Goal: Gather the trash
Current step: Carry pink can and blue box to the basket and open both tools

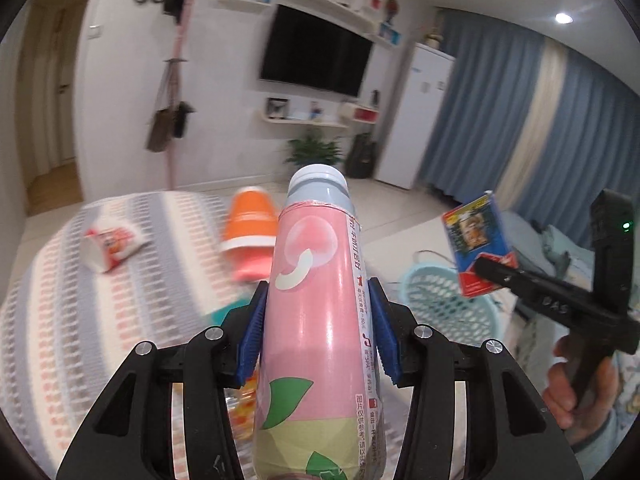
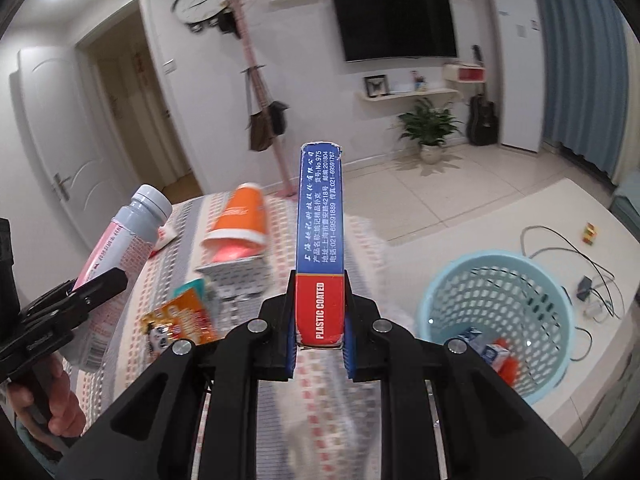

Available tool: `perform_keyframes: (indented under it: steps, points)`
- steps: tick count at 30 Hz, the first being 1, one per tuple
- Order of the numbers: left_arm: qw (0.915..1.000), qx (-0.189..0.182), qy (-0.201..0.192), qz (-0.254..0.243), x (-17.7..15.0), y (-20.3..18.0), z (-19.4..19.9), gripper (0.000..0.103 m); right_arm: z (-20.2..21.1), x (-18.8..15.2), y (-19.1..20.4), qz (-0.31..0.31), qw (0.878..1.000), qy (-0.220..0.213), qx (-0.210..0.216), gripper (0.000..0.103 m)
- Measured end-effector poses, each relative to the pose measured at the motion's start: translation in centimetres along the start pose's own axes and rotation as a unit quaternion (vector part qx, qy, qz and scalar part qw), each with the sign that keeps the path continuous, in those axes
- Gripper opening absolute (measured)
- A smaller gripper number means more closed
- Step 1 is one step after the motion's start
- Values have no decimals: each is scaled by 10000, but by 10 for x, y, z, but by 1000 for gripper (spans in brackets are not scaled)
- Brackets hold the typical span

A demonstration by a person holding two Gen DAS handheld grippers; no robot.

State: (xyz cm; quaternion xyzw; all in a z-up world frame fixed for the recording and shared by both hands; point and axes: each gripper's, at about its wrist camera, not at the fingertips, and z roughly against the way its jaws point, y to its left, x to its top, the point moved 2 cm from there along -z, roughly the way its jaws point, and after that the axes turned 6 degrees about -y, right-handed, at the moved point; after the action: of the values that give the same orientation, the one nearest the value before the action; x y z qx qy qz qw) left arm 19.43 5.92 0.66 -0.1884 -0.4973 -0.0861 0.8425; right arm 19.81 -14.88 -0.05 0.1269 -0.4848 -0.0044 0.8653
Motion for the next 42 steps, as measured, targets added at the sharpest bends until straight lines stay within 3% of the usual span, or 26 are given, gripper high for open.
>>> perform_keyframes:
  steps: [16, 21, 31, 38, 40, 42]
  points:
    - [9908, -1061, 662, -517, -6, -124, -122, 46, -3, -24, -139, -1174, 9906, 195, -679, 15]
    - [9846, -1309, 1022, -540, -18, -150, -160, 46, -8, -36, -176, -1392, 9819, 405, -1219, 15]
    - [9728, -1573, 1618, -519, -47, -179, -215, 47, -26, -68, -218, -1720, 9678, 876, -1616, 15]
    - [9650, -1602, 1984, -610, -65, -192, -238, 47, -47, -84, -226, -1497, 9619, 1243, -1920, 15]
    - [9661, -1580, 1958, -587, -66, -189, -237, 49, -48, -85, -227, -1475, 9621, 1251, -1922, 17]
    - [9671, -1626, 1888, -521, -63, -188, -233, 59, -46, -86, -229, -1507, 9616, 1243, -1926, 20]
